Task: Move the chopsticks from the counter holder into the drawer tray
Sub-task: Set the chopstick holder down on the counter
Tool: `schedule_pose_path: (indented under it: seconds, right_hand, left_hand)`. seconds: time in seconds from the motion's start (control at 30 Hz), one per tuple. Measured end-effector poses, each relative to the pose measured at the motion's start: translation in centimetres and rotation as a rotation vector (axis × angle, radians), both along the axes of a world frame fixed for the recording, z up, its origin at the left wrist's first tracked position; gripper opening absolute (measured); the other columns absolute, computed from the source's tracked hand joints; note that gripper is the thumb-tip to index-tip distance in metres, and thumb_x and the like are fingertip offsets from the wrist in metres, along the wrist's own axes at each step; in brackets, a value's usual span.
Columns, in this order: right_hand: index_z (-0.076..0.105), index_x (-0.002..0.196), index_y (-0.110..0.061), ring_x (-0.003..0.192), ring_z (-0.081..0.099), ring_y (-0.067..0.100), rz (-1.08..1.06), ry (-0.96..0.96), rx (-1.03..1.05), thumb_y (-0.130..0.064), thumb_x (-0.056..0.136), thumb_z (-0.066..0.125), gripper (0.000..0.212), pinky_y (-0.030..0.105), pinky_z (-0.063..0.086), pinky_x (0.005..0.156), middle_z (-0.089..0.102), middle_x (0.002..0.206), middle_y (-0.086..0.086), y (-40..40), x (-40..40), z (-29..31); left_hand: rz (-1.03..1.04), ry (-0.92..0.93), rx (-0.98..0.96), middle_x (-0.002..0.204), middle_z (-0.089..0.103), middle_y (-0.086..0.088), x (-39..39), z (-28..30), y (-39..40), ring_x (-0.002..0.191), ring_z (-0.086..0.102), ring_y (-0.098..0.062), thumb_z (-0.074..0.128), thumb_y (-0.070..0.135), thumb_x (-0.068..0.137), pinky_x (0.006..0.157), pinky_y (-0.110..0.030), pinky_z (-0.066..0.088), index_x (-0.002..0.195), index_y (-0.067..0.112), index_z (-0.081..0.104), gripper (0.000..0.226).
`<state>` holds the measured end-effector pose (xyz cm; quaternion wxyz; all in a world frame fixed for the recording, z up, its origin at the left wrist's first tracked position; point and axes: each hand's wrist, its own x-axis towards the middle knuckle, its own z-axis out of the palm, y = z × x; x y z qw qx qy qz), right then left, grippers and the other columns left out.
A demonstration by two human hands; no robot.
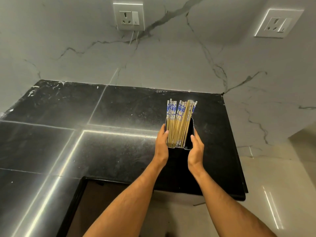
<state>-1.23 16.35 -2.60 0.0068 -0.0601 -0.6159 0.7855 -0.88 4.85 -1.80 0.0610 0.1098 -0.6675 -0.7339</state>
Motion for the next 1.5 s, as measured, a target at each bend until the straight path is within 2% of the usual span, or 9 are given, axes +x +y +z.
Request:
schedule_pose_path:
  seconds: [0.2,0.37,0.47,0.8,1.03,1.1,1.2,1.37,1.5]
  right_hand:
    - [0.052,0.147,-0.011,0.134,0.057,0.017,0.061,0.040,-0.004,-0.008,0.108,0.033,0.044,0.044,0.042,0.117,0.062,0.142,0.004,-1.3,0.3,-0.1]
    - [0.056,0.142,-0.017,0.128,0.058,0.001,0.194,0.113,0.013,-0.005,0.107,0.033,0.043,0.017,0.048,0.103,0.067,0.132,-0.014,-4.6,1.5,0.7]
    - [0.052,0.146,-0.015,0.129,0.055,-0.003,0.285,0.134,0.020,-0.007,0.108,0.032,0.044,0.012,0.045,0.102,0.063,0.136,-0.016,-6.9,3.0,1.4]
    - [0.054,0.145,-0.012,0.135,0.055,0.021,0.612,0.217,0.007,-0.019,0.103,0.033,0.048,0.051,0.041,0.116,0.062,0.141,0.005,-16.2,13.0,2.6]
    - [0.057,0.142,-0.025,0.136,0.053,0.007,0.848,0.283,-0.039,-0.015,0.105,0.034,0.045,0.026,0.043,0.113,0.064,0.139,-0.012,-21.9,26.3,2.7]
    - [0.058,0.142,-0.020,0.134,0.055,0.012,0.921,0.288,-0.049,-0.014,0.106,0.033,0.044,0.028,0.045,0.112,0.065,0.138,-0.005,-23.2,30.7,2.8]
    - [0.055,0.144,-0.010,0.134,0.056,0.018,1.037,0.298,-0.077,-0.015,0.104,0.033,0.046,0.035,0.045,0.113,0.064,0.139,0.003,-25.0,37.6,3.0]
    - [0.060,0.135,-0.023,0.126,0.062,0.014,1.201,0.260,-0.102,-0.021,0.101,0.035,0.042,0.035,0.050,0.106,0.068,0.131,-0.001,-27.1,49.5,3.9]
    - [0.057,0.140,-0.019,0.127,0.061,0.014,1.337,0.215,-0.104,-0.024,0.102,0.034,0.045,0.038,0.050,0.107,0.067,0.133,-0.002,-28.6,57.8,3.7]
  left_hand:
    - [0.115,0.018,0.048,0.132,0.065,-0.005,1.3,0.3,-0.9,0.123,0.061,-0.017,0.031,0.012,0.108,0.104,-0.035,0.050,0.139,0.014,0.056,0.040]
    - [0.268,0.070,0.079,0.129,0.067,-0.012,4.1,1.3,-3.6,0.120,0.063,-0.024,0.027,0.008,0.108,0.099,-0.035,0.053,0.135,0.007,0.057,0.041]
    - [0.342,0.094,0.064,0.127,0.067,-0.016,6.6,1.9,-5.7,0.117,0.065,-0.026,0.025,0.006,0.108,0.097,-0.036,0.055,0.134,0.003,0.057,0.041]
    - [0.662,0.095,0.019,0.131,0.065,-0.008,19.8,3.8,-13.1,0.125,0.060,-0.022,0.034,0.024,0.101,0.109,-0.051,0.046,0.135,0.016,0.060,0.043]
    - [0.928,0.086,0.048,0.134,0.058,-0.020,34.9,4.1,-17.3,0.128,0.055,-0.033,0.040,0.031,0.093,0.110,-0.058,0.042,0.132,0.009,0.062,0.049]
    - [1.004,0.079,0.045,0.133,0.058,-0.022,39.6,4.4,-18.0,0.127,0.055,-0.035,0.039,0.030,0.094,0.109,-0.059,0.042,0.131,0.007,0.062,0.049]
    - [1.142,0.063,0.054,0.138,0.054,-0.017,47.3,4.5,-18.7,0.128,0.054,-0.027,0.038,0.023,0.103,0.111,-0.054,0.043,0.138,0.007,0.056,0.043]
    - [1.346,0.059,0.017,0.137,0.056,-0.011,59.8,4.7,-19.5,0.127,0.056,-0.021,0.036,0.018,0.108,0.109,-0.045,0.047,0.135,0.011,0.057,0.035]
    - [1.484,0.083,0.013,0.136,0.056,-0.008,68.8,4.4,-19.7,0.124,0.057,-0.015,0.036,0.020,0.109,0.091,-0.020,0.054,0.138,0.010,0.055,0.037]
